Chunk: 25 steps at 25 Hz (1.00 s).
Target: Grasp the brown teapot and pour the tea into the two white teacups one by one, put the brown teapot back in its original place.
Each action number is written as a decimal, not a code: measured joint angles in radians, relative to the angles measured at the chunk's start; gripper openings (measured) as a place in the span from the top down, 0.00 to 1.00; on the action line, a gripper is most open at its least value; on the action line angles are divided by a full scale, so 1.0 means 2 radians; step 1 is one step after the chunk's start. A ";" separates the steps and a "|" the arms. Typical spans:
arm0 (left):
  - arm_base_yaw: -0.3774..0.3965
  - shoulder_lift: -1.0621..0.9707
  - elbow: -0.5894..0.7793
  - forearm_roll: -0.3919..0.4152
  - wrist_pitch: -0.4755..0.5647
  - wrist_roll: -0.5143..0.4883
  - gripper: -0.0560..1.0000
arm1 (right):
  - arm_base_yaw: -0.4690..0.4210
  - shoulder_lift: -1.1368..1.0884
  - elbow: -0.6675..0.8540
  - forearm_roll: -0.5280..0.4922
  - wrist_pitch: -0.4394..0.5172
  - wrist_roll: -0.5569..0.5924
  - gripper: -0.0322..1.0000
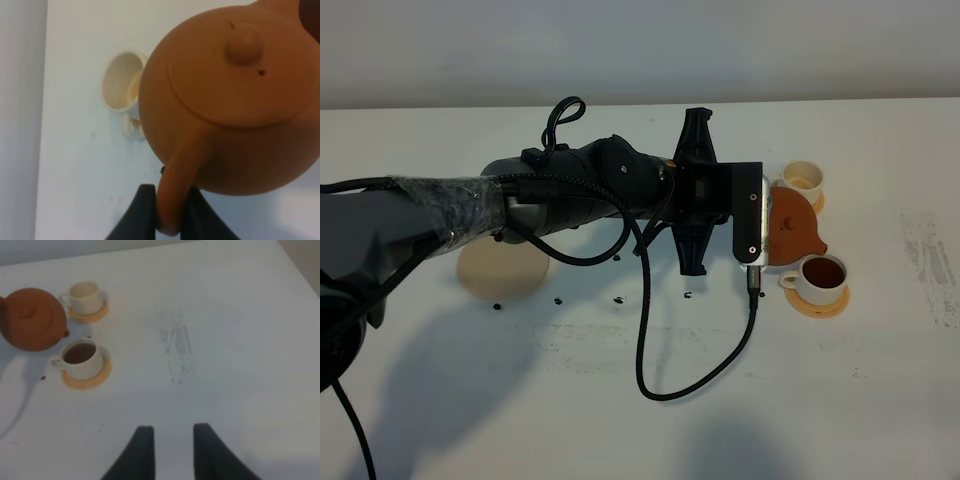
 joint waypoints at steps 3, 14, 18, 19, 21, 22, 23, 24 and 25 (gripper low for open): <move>0.004 -0.007 0.000 0.000 0.011 -0.025 0.87 | 0.000 0.000 0.000 0.000 0.000 0.000 0.75; 0.028 -0.027 0.000 0.015 0.079 -0.194 0.87 | 0.000 0.000 0.000 0.000 0.000 0.000 0.75; 0.035 -0.033 0.000 0.067 0.105 -0.299 0.87 | 0.000 0.000 0.000 0.000 0.000 0.000 0.75; 0.037 -0.034 0.000 0.083 0.111 -0.325 0.87 | 0.000 0.000 0.000 0.000 0.000 0.000 0.75; 0.040 -0.034 0.000 0.110 0.121 -0.369 0.87 | 0.000 0.000 0.000 0.000 0.000 0.000 0.75; 0.041 -0.034 0.000 0.121 0.127 -0.389 0.87 | 0.000 0.000 0.000 0.000 0.000 0.000 0.75; 0.042 -0.034 0.000 0.131 0.133 -0.405 0.87 | 0.000 0.000 0.000 0.000 0.000 0.000 0.75; 0.044 -0.034 0.000 0.138 0.139 -0.419 0.87 | 0.000 0.000 0.000 0.000 0.000 0.000 0.75; 0.044 -0.034 0.000 0.144 0.143 -0.428 0.87 | 0.000 0.000 0.000 0.000 0.000 0.000 0.75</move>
